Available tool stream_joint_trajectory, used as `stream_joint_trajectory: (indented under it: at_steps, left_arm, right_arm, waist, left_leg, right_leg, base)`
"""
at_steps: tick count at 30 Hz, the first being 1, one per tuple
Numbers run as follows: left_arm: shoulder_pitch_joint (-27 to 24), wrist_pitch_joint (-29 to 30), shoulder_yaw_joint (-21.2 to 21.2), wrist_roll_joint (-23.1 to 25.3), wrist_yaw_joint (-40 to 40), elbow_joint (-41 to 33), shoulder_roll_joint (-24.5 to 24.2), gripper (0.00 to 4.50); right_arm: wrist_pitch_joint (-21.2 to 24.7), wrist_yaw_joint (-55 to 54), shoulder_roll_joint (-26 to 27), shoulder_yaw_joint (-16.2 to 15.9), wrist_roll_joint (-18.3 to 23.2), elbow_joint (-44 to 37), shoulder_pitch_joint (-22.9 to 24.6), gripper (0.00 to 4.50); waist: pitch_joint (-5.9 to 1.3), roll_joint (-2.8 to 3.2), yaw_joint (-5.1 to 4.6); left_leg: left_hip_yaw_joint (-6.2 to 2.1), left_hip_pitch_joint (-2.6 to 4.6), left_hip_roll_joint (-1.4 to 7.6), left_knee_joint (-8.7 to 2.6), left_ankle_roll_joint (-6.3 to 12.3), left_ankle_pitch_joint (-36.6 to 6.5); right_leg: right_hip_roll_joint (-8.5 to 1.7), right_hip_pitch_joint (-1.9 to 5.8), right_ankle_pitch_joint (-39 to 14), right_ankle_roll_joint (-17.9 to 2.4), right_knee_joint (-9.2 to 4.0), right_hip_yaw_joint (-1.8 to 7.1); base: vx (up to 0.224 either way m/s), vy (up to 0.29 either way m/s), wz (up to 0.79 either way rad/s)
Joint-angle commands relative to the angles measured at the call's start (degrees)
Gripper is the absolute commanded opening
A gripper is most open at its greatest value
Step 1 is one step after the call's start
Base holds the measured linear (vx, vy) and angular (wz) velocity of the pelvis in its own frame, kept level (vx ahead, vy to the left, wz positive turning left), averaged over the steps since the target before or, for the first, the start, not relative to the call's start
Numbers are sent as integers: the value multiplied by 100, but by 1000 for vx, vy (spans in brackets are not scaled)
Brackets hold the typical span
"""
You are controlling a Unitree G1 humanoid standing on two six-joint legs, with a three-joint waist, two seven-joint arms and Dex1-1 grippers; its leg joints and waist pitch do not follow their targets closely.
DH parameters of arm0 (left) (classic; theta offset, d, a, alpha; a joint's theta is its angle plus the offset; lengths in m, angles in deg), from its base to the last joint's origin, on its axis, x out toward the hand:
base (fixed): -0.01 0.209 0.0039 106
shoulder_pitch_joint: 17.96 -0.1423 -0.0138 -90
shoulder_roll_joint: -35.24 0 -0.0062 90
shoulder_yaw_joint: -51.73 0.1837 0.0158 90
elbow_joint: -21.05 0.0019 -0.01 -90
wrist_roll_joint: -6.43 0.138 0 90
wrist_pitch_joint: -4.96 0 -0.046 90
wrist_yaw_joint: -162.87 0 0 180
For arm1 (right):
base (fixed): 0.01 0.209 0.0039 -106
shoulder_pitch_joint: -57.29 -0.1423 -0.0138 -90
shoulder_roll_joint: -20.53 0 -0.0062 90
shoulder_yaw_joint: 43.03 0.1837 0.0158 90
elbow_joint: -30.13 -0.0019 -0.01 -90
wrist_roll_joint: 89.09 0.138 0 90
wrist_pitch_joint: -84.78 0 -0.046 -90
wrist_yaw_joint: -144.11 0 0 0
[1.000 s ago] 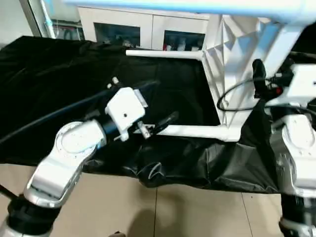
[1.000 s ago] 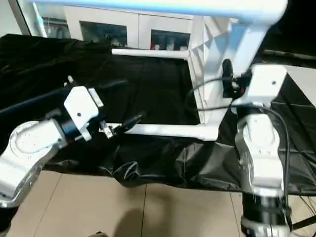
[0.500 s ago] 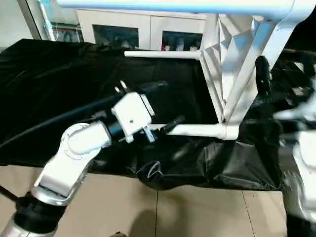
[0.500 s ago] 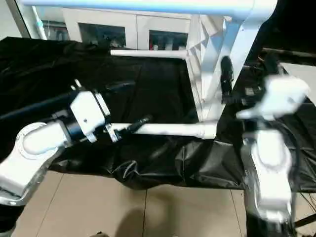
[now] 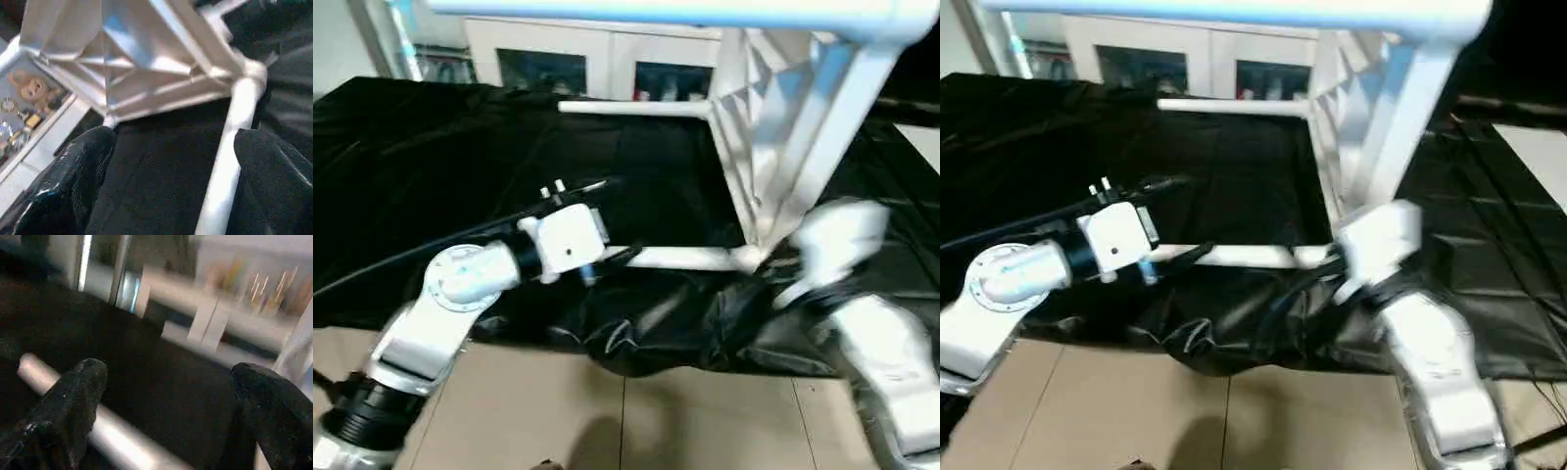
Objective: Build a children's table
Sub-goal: Flip table
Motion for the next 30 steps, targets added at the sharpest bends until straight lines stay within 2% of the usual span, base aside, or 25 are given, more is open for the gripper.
stream_joint_trajectory:
  at_steps: [1, 2, 3, 4, 5, 6, 8, 10, 11, 12, 13, 15, 18, 21, 22, 23, 26, 27, 28, 29, 30]
  left_arm:
    - [50, -7, -7, 91, 91, 20, -37, 450]
    - [56, -34, 22, 141, 105, 64, -62, 450]
    - [35, -77, 54, 202, 129, 119, -84, 450]
    - [35, -77, 54, 202, 129, 119, -84, 450]
    - [21, -82, 71, 211, 170, 141, -86, 450]
    - [19, -81, 72, 212, 175, 143, -86, 450]
    - [-3, -84, 102, 194, 246, 145, -81, 450]
    - [-18, -107, 143, 224, 279, 158, -80, 450]
    - [-25, -112, 158, 245, 285, 172, -77, 450]
    - [-30, -109, 161, 250, 286, 170, -76, 450]
    - [-34, -103, 160, 259, 289, 174, -75, 450]
    - [-40, -112, 145, 286, 300, 190, -71, 450]
    - [-71, -122, 117, 318, 317, 201, -65, 450]
    - [-85, -131, 114, 319, 337, 216, -49, 450]
    - [-84, -130, 117, 313, 345, 223, -43, 450]
    - [-62, -114, 131, 281, 367, 271, -8, 450]
    - [169, 147, 251, -34, 600, 789, 323, 450]
    - [305, 427, 194, -451, 762, 1064, 622, 450]
    - [331, 489, 172, -549, 805, 1116, 691, 450]
    - [451, 569, 120, -742, 909, 1302, 845, 450]
    - [561, 619, 78, -893, 1010, 1463, 960, 450]
  right_arm:
    - [649, -275, 81, 44, 80, 169, -6, 442]
    - [738, -400, 179, 86, 117, 255, -21, 442]
    - [1145, -692, 490, 285, 462, 372, -54, 442]
    - [1145, -692, 490, 285, 462, 372, -54, 442]
    - [1436, -811, 595, 328, 501, 453, -98, 442]
    - [1472, -822, 605, 331, 502, 461, -103, 442]
    - [1607, -656, 482, 104, 267, 511, -204, 442]
    - [1869, -602, 486, 15, 228, 498, -333, 442]
    - [2286, -747, 594, 99, 333, 478, -405, 442]
    - [2450, -809, 629, 131, 365, 467, -423, 442]
    - [2733, -950, 743, 232, 461, 484, -463, 442]
    - [2996, -1249, 908, 353, 496, 566, -547, 442]
    - [3394, -1861, 1204, 556, 404, 754, -732, 442]
    - [3558, -1842, 1224, 526, 300, 703, -791, 442]
    - [3580, -1802, 1206, 502, 282, 676, -792, 442]
    - [3643, -1726, 1146, 441, 227, 600, -782, 442]
    - [3267, -1217, 629, 299, 215, 371, -634, 442]
    - [2910, -850, 338, 344, 293, 253, -538, 442]
    - [2854, -798, 289, 363, 312, 226, -527, 442]
    - [2902, -622, 104, 412, 390, 115, -490, 442]
    - [2972, -497, -29, 476, 470, 18, -467, 442]
  waist:
    - [-323, 44, 1]
    - [-332, 45, 10]
    - [-333, 71, 5]
    - [-336, 61, -2]
    - [-338, 73, -10]
    - [-338, 69, -7]
    - [-336, 101, -8]
    - [-331, 78, -10]
    - [-325, 44, -7]
    - [-322, 55, -8]
    - [-323, 35, -2]
    - [-323, 55, 7]
    - [-333, 48, 2]
    - [-336, 54, 16]
    - [-335, -78, 3]
    - [-342, -26, 37]
    - [-330, -26, 73]
    - [-330, -36, 89]
    - [-336, -56, 162]
    - [-335, -57, 166]
    - [-344, 23, 152]
  left_leg:
    - [-160, 67, 416, -573, -100, -1024]
    - [-164, 66, 417, -571, -129, -962]
    - [-169, 52, 409, -570, -157, -909]
    - [-163, 60, 406, -569, -163, -903]
    - [-168, 60, 405, -576, -210, -929]
    - [-167, 67, 410, -578, -233, -945]
    - [-165, 72, 412, -579, -318, -983]
    - [-159, 64, 408, -580, -329, -954]
    - [-152, 60, 408, -578, -296, -946]
    - [-158, 60, 403, -580, -290, -935]
    - [-153, 71, 406, -580, -293, -937]
    - [-153, 76, 409, -584, -332, -930]
    - [-145, 82, 394, -594, -431, -797]
    - [-137, 91, 399, -596, -510, -848]
    - [-122, 76, 399, -599, -462, -820]
    - [-128, 74, 399, -595, -438, -692]
    - [-105, 100, 401, -591, -445, -726]
    - [-98, 105, 402, -586, -442, -756]
    - [-93, 98, 414, -579, -405, -765]
    - [-97, 87, 420, -584, -369, -721]
    - [-96, 88, 412, -570, -371, -700]
  right_leg:
    - [-431, 179, -750, -1246, -390, 231]
    - [-440, 185, -690, -1241, -381, 229]
    - [-444, 194, -609, -1230, -370, 232]
    - [-442, 192, -588, -1226, -377, 236]
    - [-428, 182, -589, -1229, -364, 223]
    - [-429, 182, -587, -1224, -363, 221]
    - [-425, 182, -524, -1219, -353, 218]
    - [-432, 197, -493, -1211, -355, 222]
    - [-448, 199, -547, -1200, -363, 235]
    - [-451, 199, -595, -1204, -361, 237]
    - [-452, 187, -704, -1195, -373, 237]
    - [-454, 178, -778, -1183, -376, 240]
    - [-432, 158, -691, -1170, -352, 227]
    - [-439, 157, -673, -1067, -353, 230]
    - [-432, 178, -669, -1050, -369, 227]
    - [-458, 185, -628, -1048, -347, 229]
    - [-456, 169, -636, -980, -361, 236]
    - [-459, 170, -655, -977, -365, 240]
    - [-496, 181, -704, -1006, -367, 249]
    - [-497, 179, -666, -1012, -374, 251]
    - [-468, 176, -550, -1034, -366, 249]
  base:
    - [0, 0, 0]
    - [0, 0, 0]
    - [0, 0, 0]
    - [0, 0, 0]
    - [0, 0, 0]
    - [0, 0, 0]
    - [0, 0, 0]
    - [0, 0, 0]
    - [0, 0, 0]
    - [0, 0, 0]
    - [0, 0, 0]
    - [0, 0, 0]
    - [0, 0, 0]
    - [0, 0, 0]
    - [0, 0, 0]
    - [0, 0, 0]
    - [0, 0, 0]
    - [0, 0, 0]
    - [0, 0, 0]
    - [0, 0, 0]
    - [0, 0, 0]
